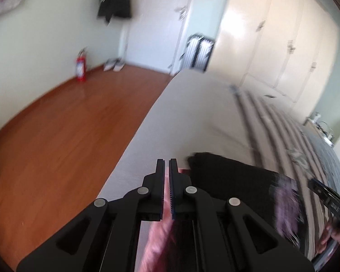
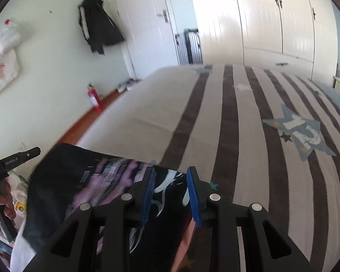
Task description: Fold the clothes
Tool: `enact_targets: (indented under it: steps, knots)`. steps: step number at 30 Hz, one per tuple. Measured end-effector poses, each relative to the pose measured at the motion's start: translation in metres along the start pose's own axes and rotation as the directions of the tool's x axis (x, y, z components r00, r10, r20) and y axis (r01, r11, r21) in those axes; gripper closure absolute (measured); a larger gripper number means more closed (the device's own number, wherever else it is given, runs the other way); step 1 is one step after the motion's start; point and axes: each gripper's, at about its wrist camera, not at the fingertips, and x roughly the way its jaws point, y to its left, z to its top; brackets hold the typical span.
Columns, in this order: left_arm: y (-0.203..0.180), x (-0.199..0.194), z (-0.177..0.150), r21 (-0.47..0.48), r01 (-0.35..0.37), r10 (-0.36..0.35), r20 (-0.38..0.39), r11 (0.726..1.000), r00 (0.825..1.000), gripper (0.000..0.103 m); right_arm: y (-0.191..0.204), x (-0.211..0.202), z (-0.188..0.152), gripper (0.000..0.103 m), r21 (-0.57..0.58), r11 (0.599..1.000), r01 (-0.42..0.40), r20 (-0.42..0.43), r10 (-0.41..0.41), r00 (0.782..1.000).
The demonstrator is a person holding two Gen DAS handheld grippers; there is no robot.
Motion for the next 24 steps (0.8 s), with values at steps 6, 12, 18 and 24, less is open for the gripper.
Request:
enact_targets:
  steps: [6, 12, 18, 24]
  knots:
    - [-0.061, -0.045, -0.056, 0.144, 0.1, -0.1, -0.007, 0.985, 0.995, 0.101, 0.035, -0.049, -0.046, 0.077, -0.07, 0.996, -0.057, 0.021, 0.059, 0.998]
    - [-0.042, -0.014, -0.098, 0.144, 0.006, 0.01, -0.107, 0.99, 0.994, 0.1, 0.047, -0.045, -0.088, 0.076, -0.077, 0.996, -0.032, -0.037, 0.029, 0.999]
    - [0.011, -0.032, -0.095, 0.07, -0.123, 0.129, -0.093, 0.99, 0.987, 0.101, 0.024, -0.066, -0.101, 0.076, -0.021, 1.0, 0.016, -0.042, -0.017, 0.999]
    - [-0.021, -0.049, -0.095, 0.093, -0.02, 0.027, -0.074, 0.995, 0.997, 0.101, 0.006, -0.085, -0.107, 0.076, 0.048, 0.999, -0.01, -0.057, 0.012, 0.998]
